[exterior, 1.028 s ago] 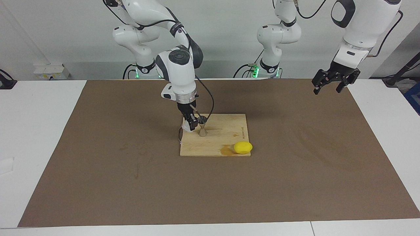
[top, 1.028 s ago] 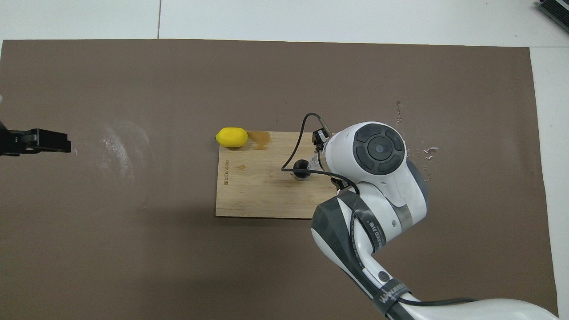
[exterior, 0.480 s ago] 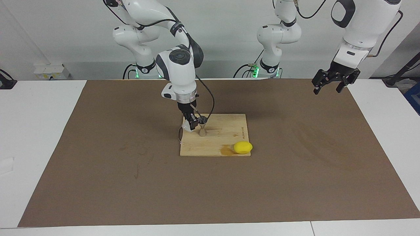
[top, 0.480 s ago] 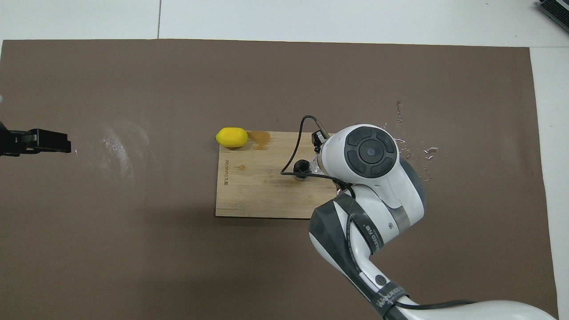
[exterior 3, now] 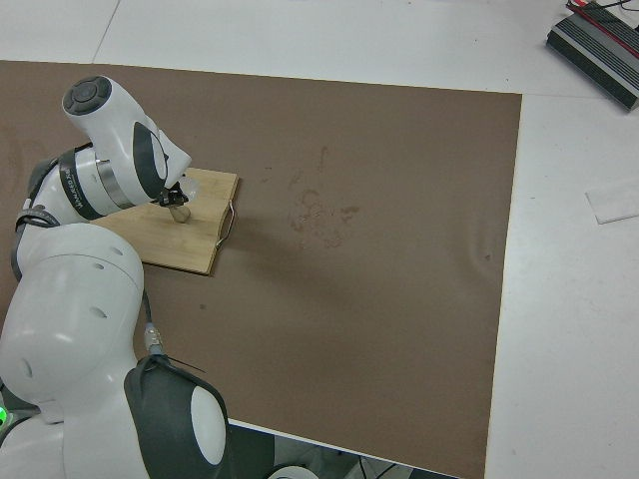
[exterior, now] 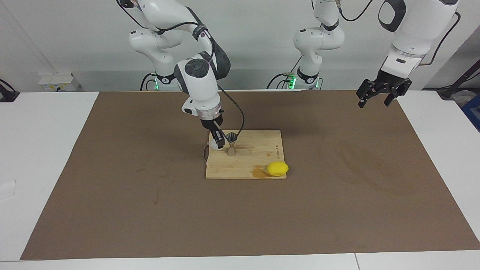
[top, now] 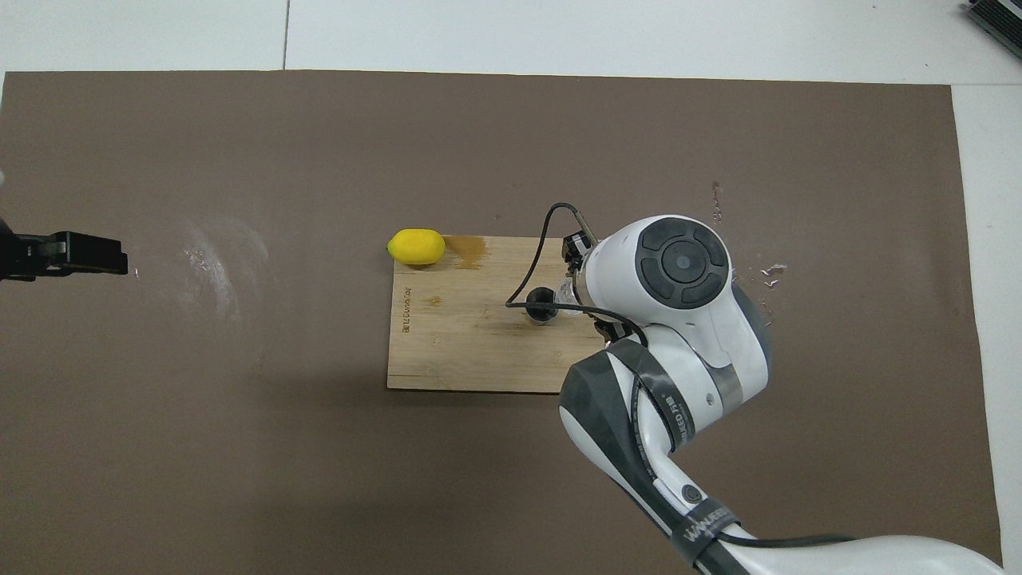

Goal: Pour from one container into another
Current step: 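Tilt the glass cup with the right gripper to pour into the steel cup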

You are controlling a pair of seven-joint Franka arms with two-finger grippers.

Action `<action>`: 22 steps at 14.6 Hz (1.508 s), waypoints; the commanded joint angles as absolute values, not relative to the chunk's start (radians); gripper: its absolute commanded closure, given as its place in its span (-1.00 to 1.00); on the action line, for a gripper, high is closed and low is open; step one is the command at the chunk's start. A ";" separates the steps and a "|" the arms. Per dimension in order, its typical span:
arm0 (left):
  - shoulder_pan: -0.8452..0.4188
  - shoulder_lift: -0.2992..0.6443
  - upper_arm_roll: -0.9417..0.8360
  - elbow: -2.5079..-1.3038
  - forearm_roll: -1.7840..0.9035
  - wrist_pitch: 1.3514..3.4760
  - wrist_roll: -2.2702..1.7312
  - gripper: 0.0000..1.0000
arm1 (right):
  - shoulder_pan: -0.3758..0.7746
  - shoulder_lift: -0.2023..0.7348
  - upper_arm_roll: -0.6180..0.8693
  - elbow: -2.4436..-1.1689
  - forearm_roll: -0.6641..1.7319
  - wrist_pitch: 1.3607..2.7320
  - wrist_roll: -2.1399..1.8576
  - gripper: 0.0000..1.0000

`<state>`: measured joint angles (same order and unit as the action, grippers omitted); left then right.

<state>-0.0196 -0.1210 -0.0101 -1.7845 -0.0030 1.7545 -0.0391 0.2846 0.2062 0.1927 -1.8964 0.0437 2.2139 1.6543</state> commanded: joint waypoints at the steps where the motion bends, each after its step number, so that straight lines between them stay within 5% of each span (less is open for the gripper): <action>1: -0.020 -0.152 -0.011 -1.813 0.014 1.750 -0.048 -1.00 | 0.256 0.219 0.199 -1.868 0.106 2.200 1.674 0.81; 9: -0.021 -0.152 -0.011 -1.813 0.014 1.750 -0.048 -1.00 | 0.183 0.227 0.199 -1.871 0.300 2.201 1.640 0.82; 16: -0.021 -0.152 -0.011 -1.813 0.014 1.750 -0.048 -1.00 | -0.047 0.219 0.199 -1.962 0.604 2.175 1.425 0.81; 22: -0.021 -0.152 -0.011 -1.815 0.014 1.750 -0.048 -1.00 | -0.199 0.232 0.199 -2.016 0.638 2.141 1.197 0.82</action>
